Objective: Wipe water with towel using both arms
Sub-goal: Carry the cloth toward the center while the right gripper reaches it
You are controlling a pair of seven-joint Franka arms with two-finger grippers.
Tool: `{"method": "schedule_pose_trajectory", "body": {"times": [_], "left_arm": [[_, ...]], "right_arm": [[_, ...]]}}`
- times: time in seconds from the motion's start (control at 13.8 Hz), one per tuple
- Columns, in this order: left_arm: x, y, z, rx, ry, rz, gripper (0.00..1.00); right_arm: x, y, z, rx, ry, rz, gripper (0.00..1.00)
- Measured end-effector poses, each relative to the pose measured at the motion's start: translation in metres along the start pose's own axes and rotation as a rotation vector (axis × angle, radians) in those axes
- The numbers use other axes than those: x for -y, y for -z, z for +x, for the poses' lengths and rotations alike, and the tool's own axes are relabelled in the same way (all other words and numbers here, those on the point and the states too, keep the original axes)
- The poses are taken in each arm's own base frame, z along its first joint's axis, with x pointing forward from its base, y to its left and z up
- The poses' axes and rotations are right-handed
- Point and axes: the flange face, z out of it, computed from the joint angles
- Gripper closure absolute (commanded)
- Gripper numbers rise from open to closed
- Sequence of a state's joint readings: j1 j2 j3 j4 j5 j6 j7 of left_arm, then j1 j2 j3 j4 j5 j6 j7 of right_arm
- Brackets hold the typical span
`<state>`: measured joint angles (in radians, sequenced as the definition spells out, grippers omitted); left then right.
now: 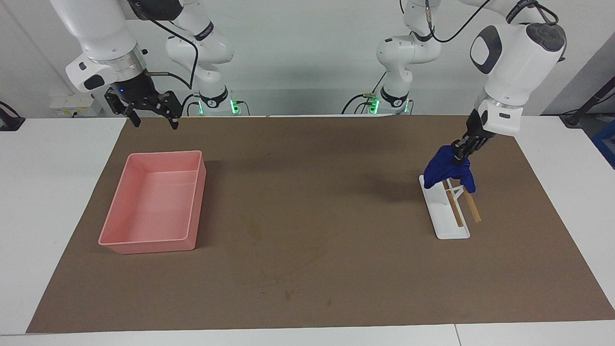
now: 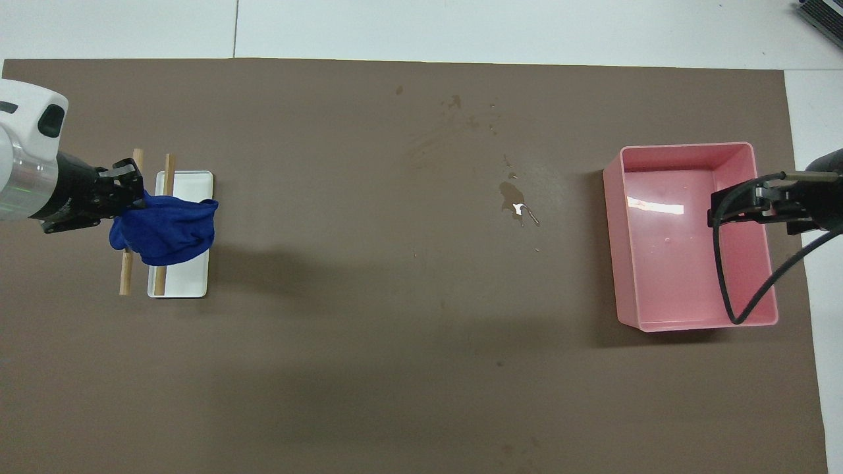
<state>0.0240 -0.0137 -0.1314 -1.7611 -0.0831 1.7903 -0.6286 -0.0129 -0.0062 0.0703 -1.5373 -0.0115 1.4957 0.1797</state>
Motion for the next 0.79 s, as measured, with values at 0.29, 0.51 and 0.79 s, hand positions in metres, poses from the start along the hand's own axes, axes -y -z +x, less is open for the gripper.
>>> {"method": "schedule_pose_trajectory", "body": {"times": [0.29, 0.51, 0.79], "left_arm": [[-0.044, 0.009, -0.04, 0.145, 0.435, -0.1, 1.0], [-0.072, 0.011, -0.063, 0.28, 0.772, -0.146, 1.0], [-0.091, 0.023, -0.069, 0.446, 1.159, -0.219, 1.0]], "right_arm": [[0.057, 0.003, -0.011, -0.019, -0.068, 0.03, 0.0], [0.091, 0.009, -0.014, -0.02, -0.139, 0.195, 0.0], [0.154, 0.012, -0.024, -0.048, -0.128, 0.364, 0.0]]}}
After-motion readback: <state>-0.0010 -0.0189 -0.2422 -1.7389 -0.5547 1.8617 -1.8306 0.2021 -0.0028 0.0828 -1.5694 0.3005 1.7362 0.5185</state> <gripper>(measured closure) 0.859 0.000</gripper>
